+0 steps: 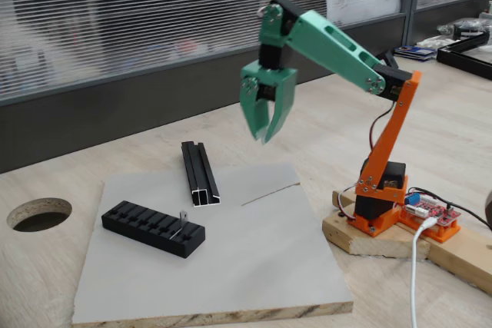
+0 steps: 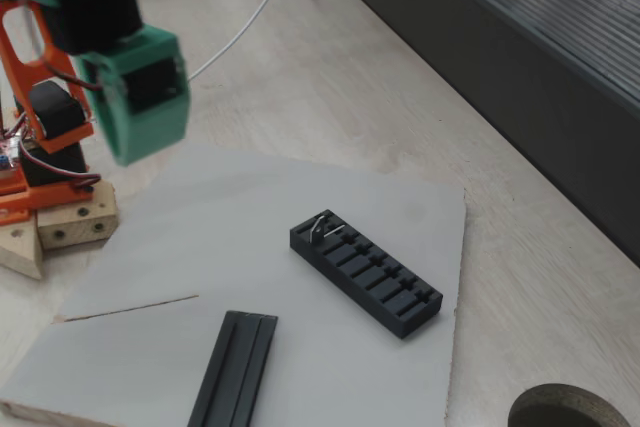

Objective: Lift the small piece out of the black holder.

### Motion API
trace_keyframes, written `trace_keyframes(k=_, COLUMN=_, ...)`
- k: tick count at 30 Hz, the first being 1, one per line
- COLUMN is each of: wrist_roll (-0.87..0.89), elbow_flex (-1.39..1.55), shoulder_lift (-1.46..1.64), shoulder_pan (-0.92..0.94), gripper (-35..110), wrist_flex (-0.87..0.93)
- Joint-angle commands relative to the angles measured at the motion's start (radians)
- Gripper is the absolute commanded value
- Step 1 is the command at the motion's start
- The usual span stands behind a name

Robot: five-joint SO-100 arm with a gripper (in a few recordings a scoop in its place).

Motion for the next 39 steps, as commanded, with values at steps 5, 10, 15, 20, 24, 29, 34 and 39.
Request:
trace_keyframes(k=5, wrist_roll=0.012, elbow_flex=-0.014, shoulder_lift=-0.083, shoulder_pan=-0.144, gripper=1, wrist_flex=-0.187)
trace_keyframes(k=10, wrist_roll=0.012, elbow_flex=-0.006, shoulder_lift=-0.106, shoulder_pan=-0.169, gripper=1, wrist_flex=-0.295)
trace_keyframes(k=15, wrist_roll=0.012, elbow_flex=-0.005, shoulder_lift=-0.106, shoulder_pan=-0.169, gripper=1, wrist_flex=-0.307)
trace_keyframes(k=20, wrist_roll=0.094, elbow_flex=-0.011, shoulder_lift=-0.129, shoulder_pan=-0.170, gripper=1, wrist_flex=-0.308)
trace_keyframes(k=24, wrist_roll=0.245, elbow_flex=-0.014, shoulder_lift=-0.209, shoulder_pan=-0.173, gripper=1, wrist_flex=-0.308)
trace_keyframes(k=29, wrist_roll=0.345, elbow_flex=-0.015, shoulder_lift=-0.233, shoulder_pan=-0.276, gripper=1, wrist_flex=-0.327)
trace_keyframes(k=34, wrist_roll=0.345, elbow_flex=-0.014, shoulder_lift=-0.235, shoulder_pan=-0.296, gripper=1, wrist_flex=-0.512)
trace_keyframes(k=39, wrist_roll=0.336, elbow_flex=0.000, shoulder_lift=-0.235, shoulder_pan=-0.296, gripper=1, wrist_flex=-0.606)
